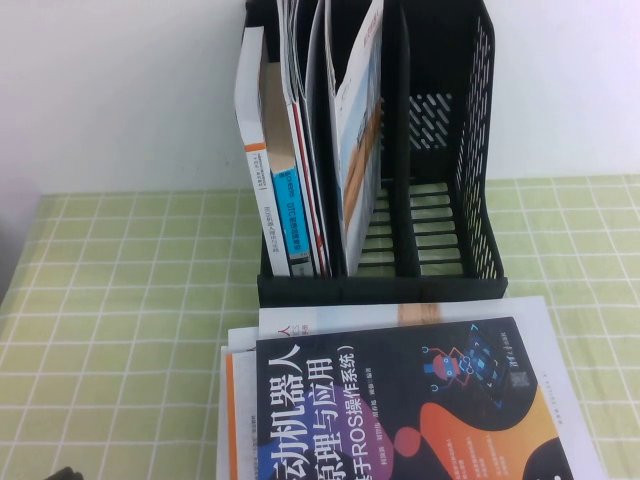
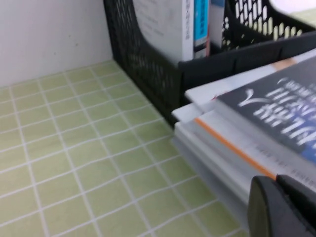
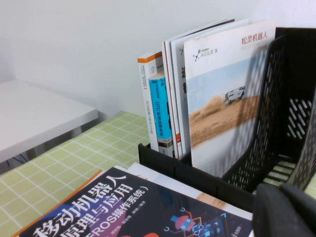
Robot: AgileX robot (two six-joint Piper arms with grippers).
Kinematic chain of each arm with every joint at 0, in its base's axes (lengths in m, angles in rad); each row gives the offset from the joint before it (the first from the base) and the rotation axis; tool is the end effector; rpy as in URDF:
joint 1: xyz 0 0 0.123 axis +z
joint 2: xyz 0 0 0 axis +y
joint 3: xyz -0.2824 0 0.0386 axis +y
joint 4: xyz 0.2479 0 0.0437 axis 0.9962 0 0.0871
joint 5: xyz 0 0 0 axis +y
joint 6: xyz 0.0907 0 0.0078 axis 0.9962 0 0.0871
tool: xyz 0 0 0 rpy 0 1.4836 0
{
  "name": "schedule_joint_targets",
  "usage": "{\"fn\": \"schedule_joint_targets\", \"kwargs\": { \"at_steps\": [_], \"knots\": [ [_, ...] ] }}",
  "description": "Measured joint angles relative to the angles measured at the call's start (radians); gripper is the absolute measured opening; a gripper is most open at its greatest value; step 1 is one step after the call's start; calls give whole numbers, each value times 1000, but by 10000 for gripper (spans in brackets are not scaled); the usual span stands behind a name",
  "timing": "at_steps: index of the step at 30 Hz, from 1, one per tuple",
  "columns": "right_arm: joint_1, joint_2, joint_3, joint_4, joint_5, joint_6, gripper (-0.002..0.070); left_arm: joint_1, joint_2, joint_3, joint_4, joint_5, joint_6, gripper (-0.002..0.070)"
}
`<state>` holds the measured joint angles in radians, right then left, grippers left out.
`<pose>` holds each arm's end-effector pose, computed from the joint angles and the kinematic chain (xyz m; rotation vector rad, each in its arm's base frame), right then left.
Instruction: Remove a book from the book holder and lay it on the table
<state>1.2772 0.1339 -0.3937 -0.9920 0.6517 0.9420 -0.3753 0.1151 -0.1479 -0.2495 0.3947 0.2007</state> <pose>0.0536 0.0171 0.3010 -0.5717 1.5433 0.5992 0.0505 -0.0292 0.2218 0.3835 1.8091 -0.3712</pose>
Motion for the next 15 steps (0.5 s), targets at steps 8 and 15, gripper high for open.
{"fn": "schedule_joint_targets", "kwargs": {
  "at_steps": [8,15],
  "knots": [
    [0,-1,0,0,0,0,4,67,-14,125,38,-42,42,-3],
    [0,-1,0,0,0,0,4,232,-119,172,40,-90,33,-3]
  ]
}}
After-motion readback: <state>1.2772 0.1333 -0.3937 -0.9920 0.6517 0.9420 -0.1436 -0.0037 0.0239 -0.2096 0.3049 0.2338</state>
